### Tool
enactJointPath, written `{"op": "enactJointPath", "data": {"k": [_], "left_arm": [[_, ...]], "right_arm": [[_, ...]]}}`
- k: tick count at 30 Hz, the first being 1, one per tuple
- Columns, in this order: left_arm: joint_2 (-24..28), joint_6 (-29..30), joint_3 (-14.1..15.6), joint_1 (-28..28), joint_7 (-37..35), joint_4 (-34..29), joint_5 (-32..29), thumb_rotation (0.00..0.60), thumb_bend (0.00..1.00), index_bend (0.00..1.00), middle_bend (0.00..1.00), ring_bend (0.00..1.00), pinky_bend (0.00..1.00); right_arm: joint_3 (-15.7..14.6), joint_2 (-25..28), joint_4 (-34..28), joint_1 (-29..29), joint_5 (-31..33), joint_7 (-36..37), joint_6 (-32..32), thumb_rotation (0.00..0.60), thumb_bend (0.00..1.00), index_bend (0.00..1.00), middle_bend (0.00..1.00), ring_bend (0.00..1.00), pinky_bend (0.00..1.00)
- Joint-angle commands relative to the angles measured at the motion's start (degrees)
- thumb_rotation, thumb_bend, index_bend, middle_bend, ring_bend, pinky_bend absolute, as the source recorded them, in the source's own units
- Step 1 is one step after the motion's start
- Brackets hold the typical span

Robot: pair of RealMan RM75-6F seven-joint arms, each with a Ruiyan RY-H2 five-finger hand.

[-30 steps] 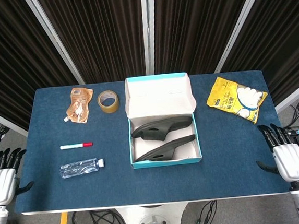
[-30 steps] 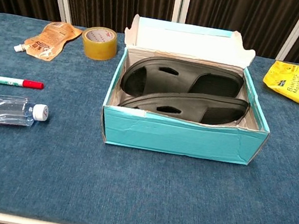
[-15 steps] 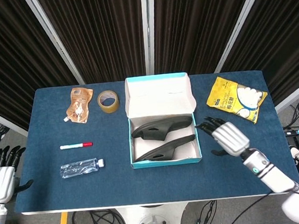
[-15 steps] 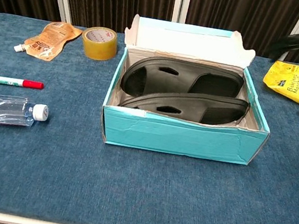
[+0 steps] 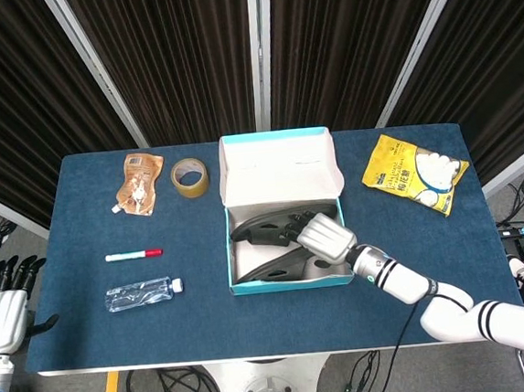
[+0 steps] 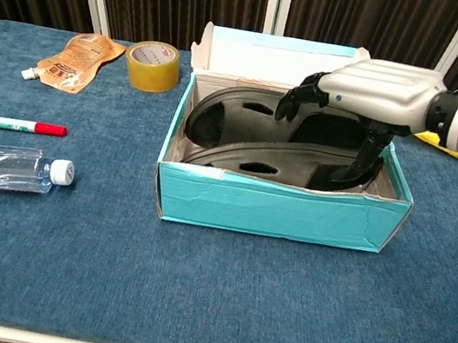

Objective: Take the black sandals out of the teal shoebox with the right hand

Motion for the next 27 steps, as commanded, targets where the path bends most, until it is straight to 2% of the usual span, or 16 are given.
{"op": "enactJointPath", "data": {"k": [1,5,8,12,18,20,27], "left_arm": [[-0.11,-0.12,0.02,-0.04,-0.2,0.18,-0.06,0.6,0.07,0.12,0.09,0.0,0.05],[-0.25,-0.44,0.09,-0.14,-0.73,0.54,-0.14,0.6,0.07,0.12,0.09,0.0,0.05],[-0.43,-0.43,0.15,-0.15,-1.06,0.86,-0.02,0.6,0.07,0.12,0.09,0.0,0.05],[-0.67,-0.61,0.17,-0.25,-1.61,1.44,0.0,0.6,0.07,0.12,0.09,0.0,0.05],[-0.83,-0.72,0.2,-0.35,-2.31,2.09,0.12,0.6,0.07,0.12,0.09,0.0,0.05],[-0.82,-0.75,0.16,-0.4,-2.39,2.12,0.08,0.6,0.07,0.12,0.09,0.0,0.05],[-0.97,-0.95,0.19,-0.6,-2.52,2.34,0.21,0.6,0.07,0.12,0.09,0.0,0.05]], "right_arm": [[-0.73,-0.84,0.27,0.07,0.31,-1.31,1.03,0.6,0.04,0.27,0.28,0.16,0.29],[-1.58,-1.98,0.57,-0.02,0.96,-3.38,1.81,0.6,0.05,0.32,0.32,0.2,0.33],[-2.19,-2.98,0.89,-0.25,1.34,-5.59,2.64,0.6,0.1,0.37,0.36,0.25,0.39],[-2.52,-4.38,1.82,-0.42,2.31,-9.26,3.35,0.6,0.22,0.46,0.41,0.32,0.48],[-2.52,-5.76,1.94,-0.51,2.52,-14.76,5.85,0.6,0.47,0.6,0.54,0.5,0.71],[-2.57,-5.56,1.81,-0.46,2.23,-16.1,6.56,0.6,0.53,0.63,0.57,0.53,0.75],[-2.28,-5.29,0.5,-1.07,3.2,-18.84,8.9,0.6,0.58,0.65,0.6,0.57,0.82]]}}
